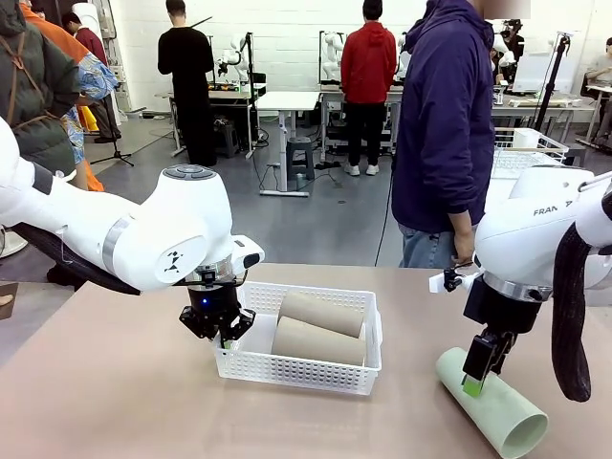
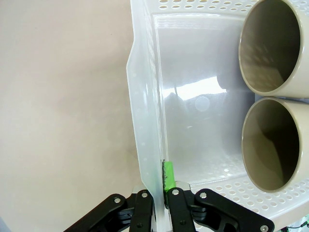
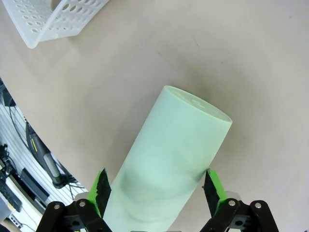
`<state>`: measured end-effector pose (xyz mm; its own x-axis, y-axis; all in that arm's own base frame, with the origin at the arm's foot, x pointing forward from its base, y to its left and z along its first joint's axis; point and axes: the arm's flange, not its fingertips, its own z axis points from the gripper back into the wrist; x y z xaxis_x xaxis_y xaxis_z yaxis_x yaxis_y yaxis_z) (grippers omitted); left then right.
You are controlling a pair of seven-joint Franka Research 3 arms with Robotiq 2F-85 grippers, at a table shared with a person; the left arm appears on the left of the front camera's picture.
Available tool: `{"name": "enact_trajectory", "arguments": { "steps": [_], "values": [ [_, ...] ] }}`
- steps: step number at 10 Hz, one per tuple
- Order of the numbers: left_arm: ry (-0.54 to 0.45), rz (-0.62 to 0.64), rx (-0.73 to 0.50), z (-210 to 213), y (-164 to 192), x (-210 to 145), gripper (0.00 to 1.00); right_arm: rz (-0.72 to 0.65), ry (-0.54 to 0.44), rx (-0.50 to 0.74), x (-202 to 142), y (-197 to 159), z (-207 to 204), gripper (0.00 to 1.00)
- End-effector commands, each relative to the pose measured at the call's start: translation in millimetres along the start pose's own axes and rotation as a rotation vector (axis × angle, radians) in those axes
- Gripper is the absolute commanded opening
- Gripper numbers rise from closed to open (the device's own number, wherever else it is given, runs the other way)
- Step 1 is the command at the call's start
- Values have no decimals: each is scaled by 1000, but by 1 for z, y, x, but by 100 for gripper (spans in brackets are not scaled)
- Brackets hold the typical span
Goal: Clean and organize the cups into the basket.
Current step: Pick up the Reusable plastic cup from the right side of the table and stack it inside the Organizing basket in the center of the table.
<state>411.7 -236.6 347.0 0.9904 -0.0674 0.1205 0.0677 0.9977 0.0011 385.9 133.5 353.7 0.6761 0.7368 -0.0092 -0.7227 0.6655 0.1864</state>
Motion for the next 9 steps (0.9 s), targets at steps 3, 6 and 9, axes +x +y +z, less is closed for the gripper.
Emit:
{"name": "enact_trajectory", "arguments": {
  "steps": [3,6,9],
  "values": [
    [-7,-2,2,2,0,-1,0,18,15,14,-2,-6,0,100],
    [-7,-2,2,2,0,-1,0,28,15,-62,-1,-9,5,100],
    [-7,-2,2,2,0,-1,0,27,21,-31,-3,-7,2,100]
  ]
}}
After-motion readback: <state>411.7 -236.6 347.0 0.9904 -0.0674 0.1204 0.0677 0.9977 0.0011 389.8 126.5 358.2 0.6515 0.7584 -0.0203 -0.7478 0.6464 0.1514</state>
